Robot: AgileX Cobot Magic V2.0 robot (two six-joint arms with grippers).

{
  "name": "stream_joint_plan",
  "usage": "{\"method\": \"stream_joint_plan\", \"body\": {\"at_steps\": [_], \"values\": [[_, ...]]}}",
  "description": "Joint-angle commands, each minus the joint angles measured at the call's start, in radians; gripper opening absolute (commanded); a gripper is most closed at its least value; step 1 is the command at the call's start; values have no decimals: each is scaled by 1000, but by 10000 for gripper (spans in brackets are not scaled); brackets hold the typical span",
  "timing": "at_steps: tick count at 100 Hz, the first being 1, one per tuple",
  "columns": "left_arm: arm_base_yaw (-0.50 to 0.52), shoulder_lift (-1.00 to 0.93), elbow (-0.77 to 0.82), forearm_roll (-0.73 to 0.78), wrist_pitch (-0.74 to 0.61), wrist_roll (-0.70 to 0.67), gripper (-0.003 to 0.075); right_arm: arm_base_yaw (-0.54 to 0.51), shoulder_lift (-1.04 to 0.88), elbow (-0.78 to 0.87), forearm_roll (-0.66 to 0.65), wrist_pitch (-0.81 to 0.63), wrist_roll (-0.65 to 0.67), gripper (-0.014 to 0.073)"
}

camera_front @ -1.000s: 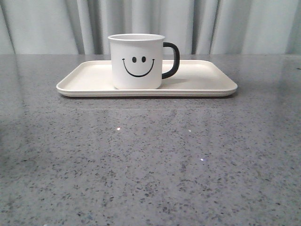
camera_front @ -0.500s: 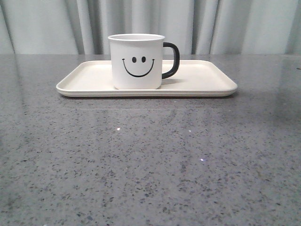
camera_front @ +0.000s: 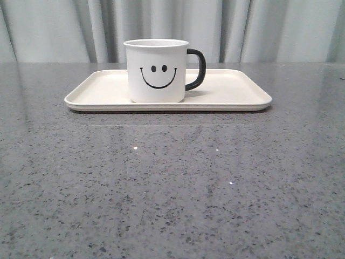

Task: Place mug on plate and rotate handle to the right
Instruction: 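Open the right gripper and raise it away from the mug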

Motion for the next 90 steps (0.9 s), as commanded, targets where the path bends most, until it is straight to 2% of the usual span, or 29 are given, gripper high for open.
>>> {"method": "stream_joint_plan", "body": {"at_steps": [1,29,90], "values": [[-6,-16,-3,-9,-82,-2,-19,-2,-76,37,12,-109,1,-61],[-6,-49,17,-9,-82,-2,-19,-2,-236,109,12,-117,1,-61],[-6,-49,17,-9,-80,-2,-19,-2,-237,109,12,-132,1,-61]]}}
